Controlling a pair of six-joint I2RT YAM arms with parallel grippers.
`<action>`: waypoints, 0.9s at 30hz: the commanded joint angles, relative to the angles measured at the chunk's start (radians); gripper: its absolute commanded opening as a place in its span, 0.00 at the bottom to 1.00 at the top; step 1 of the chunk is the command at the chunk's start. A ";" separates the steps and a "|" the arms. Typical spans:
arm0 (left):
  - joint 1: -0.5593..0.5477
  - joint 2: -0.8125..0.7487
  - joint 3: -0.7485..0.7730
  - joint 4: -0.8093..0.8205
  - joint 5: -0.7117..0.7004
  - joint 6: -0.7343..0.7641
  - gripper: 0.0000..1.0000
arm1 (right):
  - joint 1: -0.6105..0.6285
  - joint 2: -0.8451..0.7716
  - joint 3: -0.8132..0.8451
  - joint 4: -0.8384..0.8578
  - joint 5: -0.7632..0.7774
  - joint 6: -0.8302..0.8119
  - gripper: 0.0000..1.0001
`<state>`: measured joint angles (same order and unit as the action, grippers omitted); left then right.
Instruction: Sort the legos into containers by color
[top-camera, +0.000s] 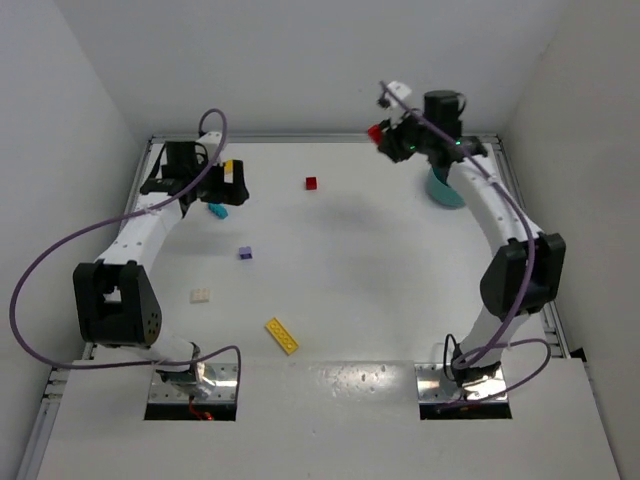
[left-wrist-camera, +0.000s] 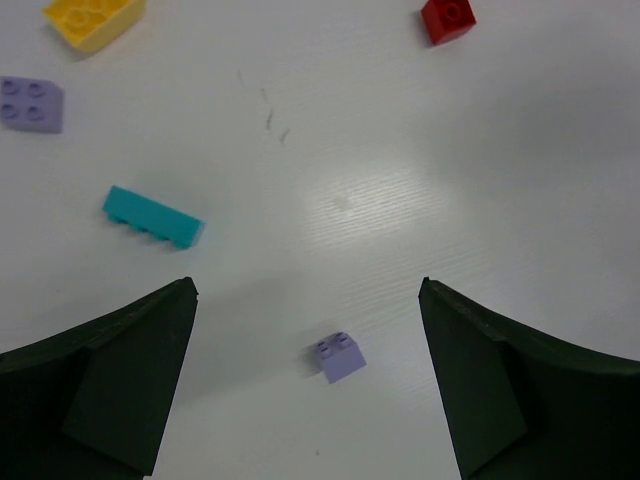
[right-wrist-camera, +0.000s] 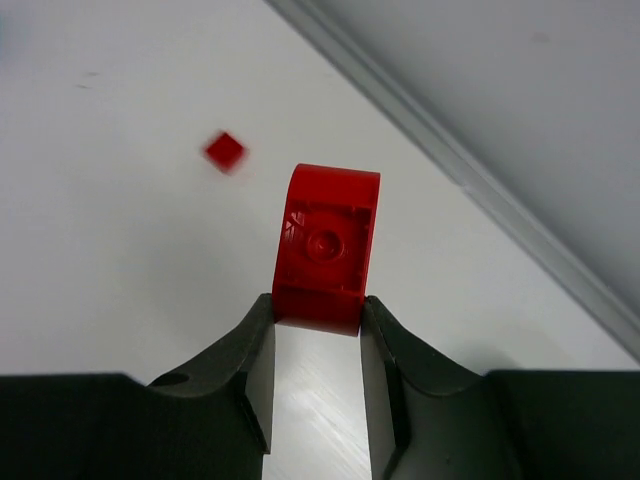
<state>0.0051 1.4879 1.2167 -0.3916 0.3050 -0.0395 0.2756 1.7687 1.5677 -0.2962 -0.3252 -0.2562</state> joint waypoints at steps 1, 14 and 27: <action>-0.053 0.052 0.066 0.074 -0.003 -0.023 1.00 | -0.116 -0.018 0.127 -0.361 -0.018 -0.173 0.00; -0.116 0.161 0.156 0.094 0.036 -0.060 1.00 | -0.398 0.348 0.801 -0.987 0.173 -0.462 0.00; -0.106 0.152 0.129 0.103 0.036 -0.069 1.00 | -0.429 0.465 0.802 -0.931 0.270 -0.508 0.00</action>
<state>-0.1032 1.6554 1.3342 -0.3264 0.3260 -0.0929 -0.1486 2.2219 2.3253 -1.2617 -0.0978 -0.7502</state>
